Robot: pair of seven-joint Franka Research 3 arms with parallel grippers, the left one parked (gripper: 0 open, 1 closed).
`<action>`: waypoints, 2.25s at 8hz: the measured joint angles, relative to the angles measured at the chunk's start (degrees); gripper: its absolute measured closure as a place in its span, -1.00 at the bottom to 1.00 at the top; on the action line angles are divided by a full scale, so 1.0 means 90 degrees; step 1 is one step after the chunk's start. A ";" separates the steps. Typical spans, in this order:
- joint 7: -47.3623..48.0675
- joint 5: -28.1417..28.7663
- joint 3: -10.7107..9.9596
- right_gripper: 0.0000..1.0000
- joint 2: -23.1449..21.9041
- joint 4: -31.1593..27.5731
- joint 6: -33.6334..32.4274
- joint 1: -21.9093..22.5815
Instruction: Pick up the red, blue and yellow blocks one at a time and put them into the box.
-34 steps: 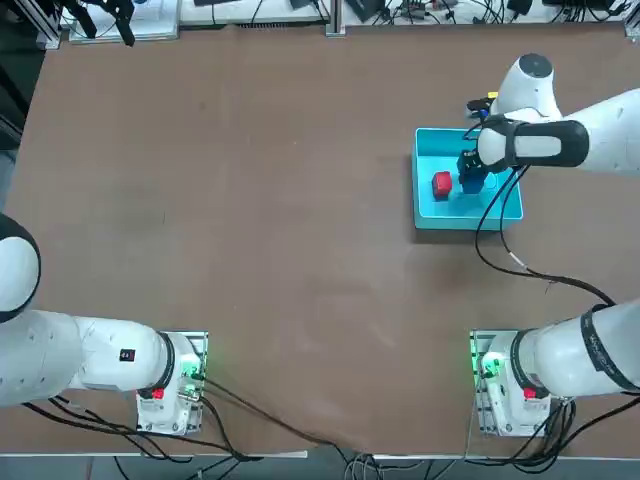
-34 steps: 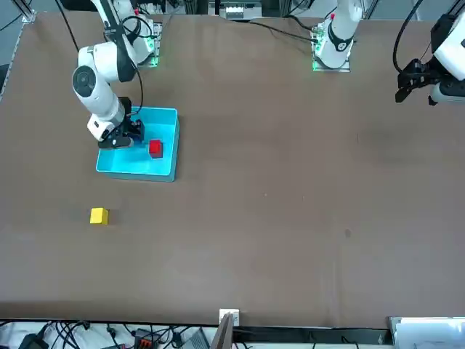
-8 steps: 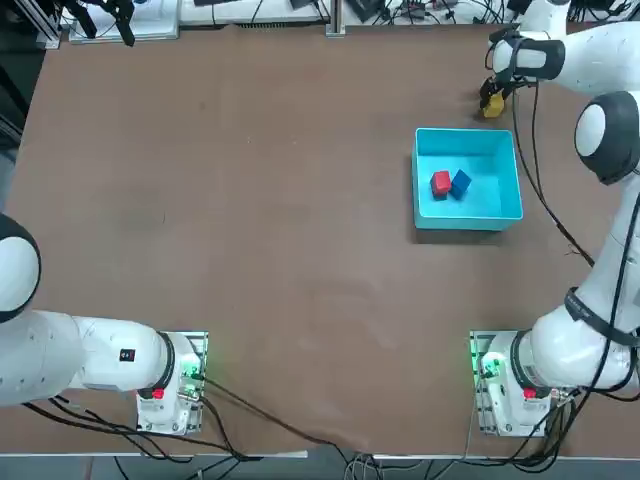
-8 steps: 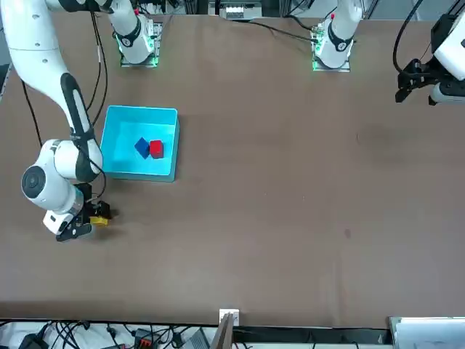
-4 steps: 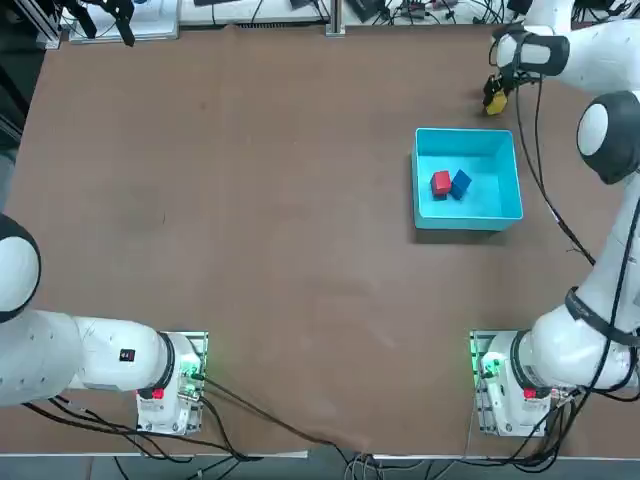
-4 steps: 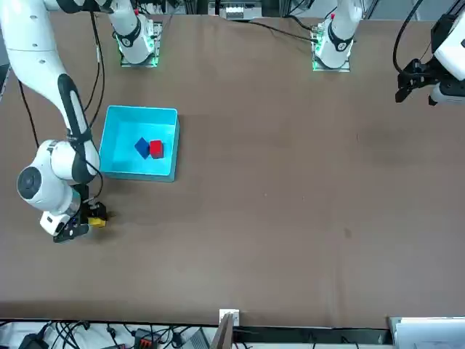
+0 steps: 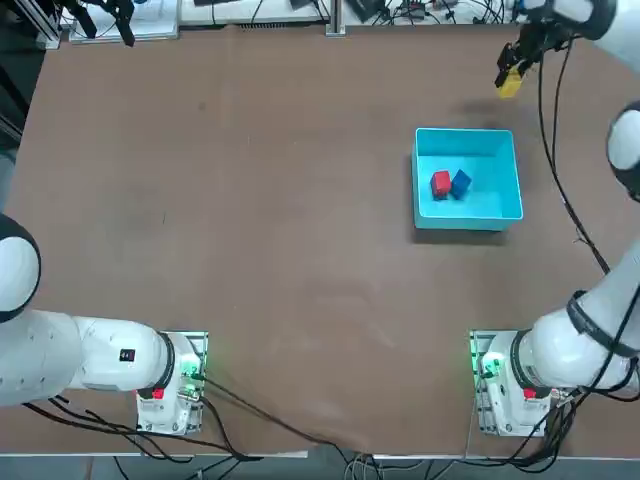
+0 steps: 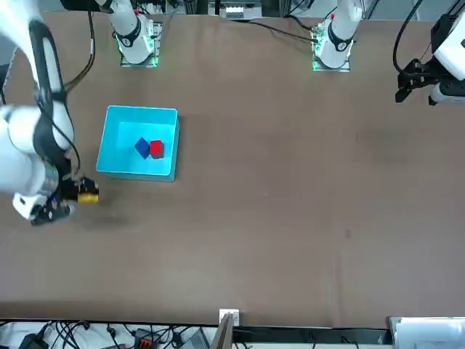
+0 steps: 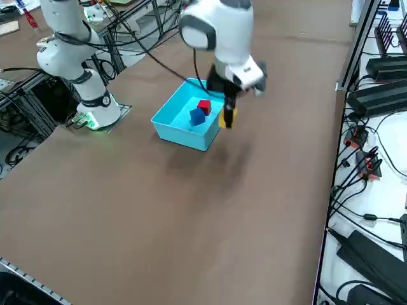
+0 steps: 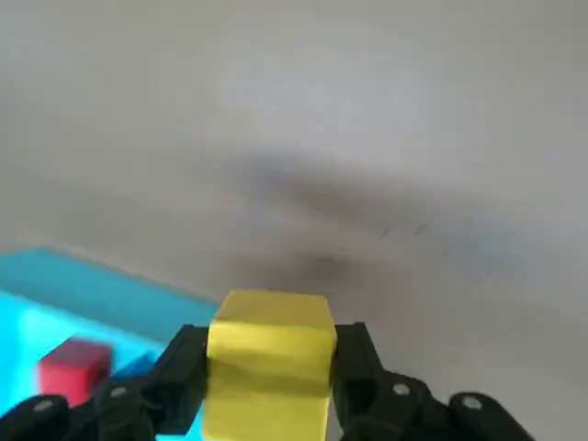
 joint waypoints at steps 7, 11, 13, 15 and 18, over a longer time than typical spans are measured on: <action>0.0497 0.0021 0.0008 -0.44 -0.2024 -0.4161 0.1632 0.0201; 0.0497 0.0020 0.0008 -0.50 -0.2119 -0.4337 0.1651 0.0201; 0.0497 0.0020 0.0008 -0.67 -0.2120 -0.4342 0.1648 0.0201; 0.0496 0.0018 0.0008 -0.96 -0.2153 -0.4320 0.1463 0.0200; 0.0496 0.0015 0.0002 -0.97 -0.2389 -0.4040 0.1028 0.0199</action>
